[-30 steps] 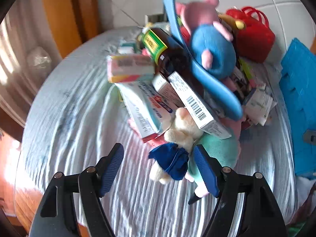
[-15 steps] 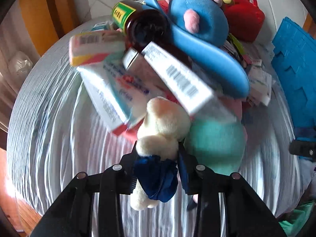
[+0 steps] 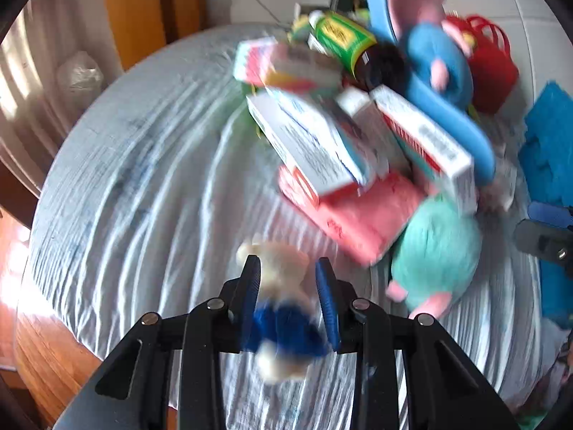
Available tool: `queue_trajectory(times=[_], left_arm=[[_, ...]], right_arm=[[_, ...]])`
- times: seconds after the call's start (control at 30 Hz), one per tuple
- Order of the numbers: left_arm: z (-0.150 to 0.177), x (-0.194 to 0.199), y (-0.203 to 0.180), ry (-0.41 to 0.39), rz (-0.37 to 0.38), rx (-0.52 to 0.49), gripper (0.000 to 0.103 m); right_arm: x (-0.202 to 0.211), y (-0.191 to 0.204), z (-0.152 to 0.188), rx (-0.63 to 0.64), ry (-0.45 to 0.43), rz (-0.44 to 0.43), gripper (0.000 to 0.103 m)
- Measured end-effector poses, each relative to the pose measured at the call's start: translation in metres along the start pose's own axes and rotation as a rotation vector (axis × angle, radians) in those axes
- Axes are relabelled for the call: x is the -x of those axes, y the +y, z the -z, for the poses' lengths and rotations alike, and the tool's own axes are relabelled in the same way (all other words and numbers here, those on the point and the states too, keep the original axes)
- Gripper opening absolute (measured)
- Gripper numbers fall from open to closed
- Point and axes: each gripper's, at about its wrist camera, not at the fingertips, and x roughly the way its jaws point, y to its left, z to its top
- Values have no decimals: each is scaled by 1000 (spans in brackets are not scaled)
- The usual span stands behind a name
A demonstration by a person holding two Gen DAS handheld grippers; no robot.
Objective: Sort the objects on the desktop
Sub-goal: 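Grasp the white teddy bear with the left tool while the right tool grasps the Tylenol box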
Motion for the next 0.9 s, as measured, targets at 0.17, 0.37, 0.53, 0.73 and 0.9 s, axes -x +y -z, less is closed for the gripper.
queue_trajectory(times=[0.17, 0.37, 0.53, 0.73, 0.9], left_arm=[[3, 0, 7, 14, -22, 18, 31], [10, -14, 30, 98, -29, 67, 40], [19, -40, 16, 168, 53, 106, 50], [22, -48, -6, 161, 38, 28, 36], [3, 16, -29, -39, -2, -30, 36]], right_arm=[[-9, 42, -12, 105, -38, 5, 71], [-32, 58, -21, 163, -54, 55, 71], [-53, 53, -26, 152, -52, 119, 60], [-41, 32, -28, 92, -63, 80, 19], [0, 22, -23, 78, -125, -3, 17]])
